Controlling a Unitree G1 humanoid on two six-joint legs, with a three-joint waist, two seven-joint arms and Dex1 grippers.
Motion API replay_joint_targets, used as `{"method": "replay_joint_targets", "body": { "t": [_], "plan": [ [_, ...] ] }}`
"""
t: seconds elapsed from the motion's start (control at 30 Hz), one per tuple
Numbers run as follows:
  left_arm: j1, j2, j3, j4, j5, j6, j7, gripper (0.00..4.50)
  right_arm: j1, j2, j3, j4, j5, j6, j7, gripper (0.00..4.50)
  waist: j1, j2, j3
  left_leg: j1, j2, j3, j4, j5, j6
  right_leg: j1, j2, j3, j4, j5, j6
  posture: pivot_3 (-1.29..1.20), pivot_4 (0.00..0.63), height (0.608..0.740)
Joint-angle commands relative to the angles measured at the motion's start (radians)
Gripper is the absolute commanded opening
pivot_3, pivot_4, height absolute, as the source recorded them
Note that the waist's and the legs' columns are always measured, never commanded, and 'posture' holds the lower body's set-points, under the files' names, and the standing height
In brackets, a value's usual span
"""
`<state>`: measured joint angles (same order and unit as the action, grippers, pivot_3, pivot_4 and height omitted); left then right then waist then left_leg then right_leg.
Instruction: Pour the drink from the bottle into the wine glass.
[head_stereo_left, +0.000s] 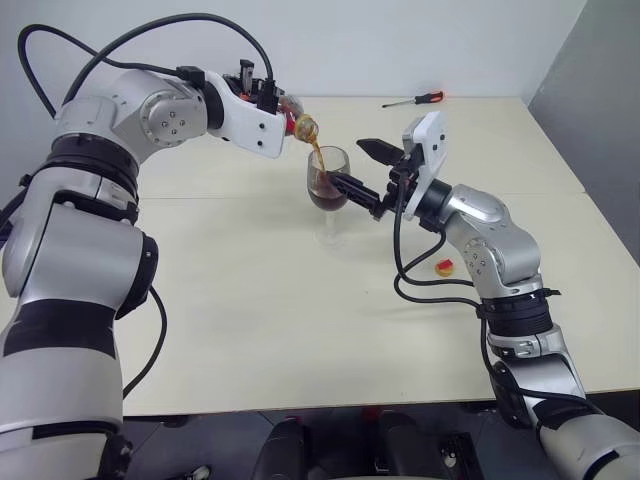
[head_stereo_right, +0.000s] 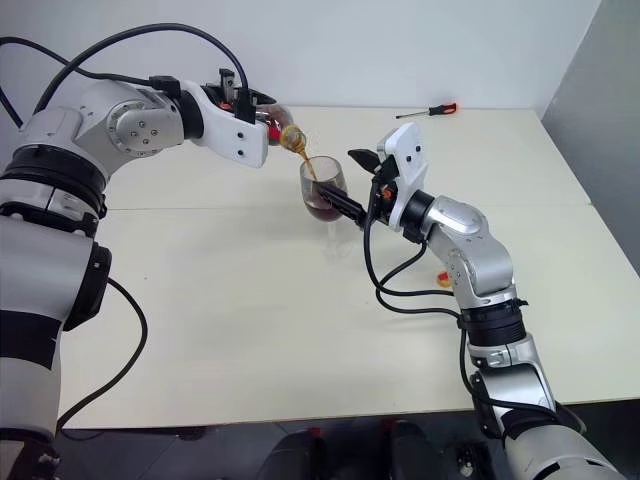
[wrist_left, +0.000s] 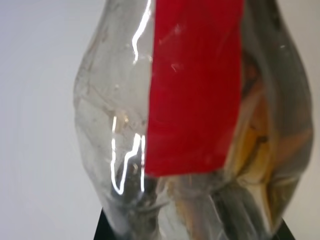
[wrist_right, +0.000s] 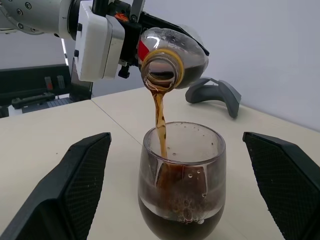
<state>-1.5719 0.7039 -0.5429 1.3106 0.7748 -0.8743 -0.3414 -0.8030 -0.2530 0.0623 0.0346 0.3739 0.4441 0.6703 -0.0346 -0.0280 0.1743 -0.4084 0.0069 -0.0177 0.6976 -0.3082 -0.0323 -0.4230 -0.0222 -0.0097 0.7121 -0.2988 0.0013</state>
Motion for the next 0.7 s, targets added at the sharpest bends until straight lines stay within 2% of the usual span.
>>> {"method": "replay_joint_targets", "body": {
  "t": [0.03,0.5,0.7],
  "plan": [
    [-0.043,0.016,0.005,-0.002,-0.001,0.004,0.018,0.98,-0.011,-0.005,-0.009,-0.047,0.005,-0.006,0.002,4.50,0.000,0.000,0.000,0.000,0.000,0.000,0.000,0.000,0.000,0.000,0.000,0.000,0.000,0.000,0.000,0.00,0.150,0.740],
    [-0.017,-0.003,0.046,0.003,-0.062,0.017,-0.047,0.98,-0.004,-0.010,-0.008,-0.048,0.003,-0.006,0.006,4.50,0.000,0.000,0.000,0.000,0.000,0.000,0.000,0.000,0.000,0.000,0.000,0.000,0.000,0.000,0.000,0.00,0.150,0.740],
    [0.006,-0.025,0.083,0.006,-0.122,0.051,-0.139,0.98,-0.008,-0.014,-0.011,-0.044,0.003,-0.002,0.001,4.50,-0.001,0.000,0.000,0.000,0.000,0.000,0.000,0.000,0.000,0.000,0.000,0.000,0.000,0.000,0.000,0.00,0.150,0.740]
  ]
}}
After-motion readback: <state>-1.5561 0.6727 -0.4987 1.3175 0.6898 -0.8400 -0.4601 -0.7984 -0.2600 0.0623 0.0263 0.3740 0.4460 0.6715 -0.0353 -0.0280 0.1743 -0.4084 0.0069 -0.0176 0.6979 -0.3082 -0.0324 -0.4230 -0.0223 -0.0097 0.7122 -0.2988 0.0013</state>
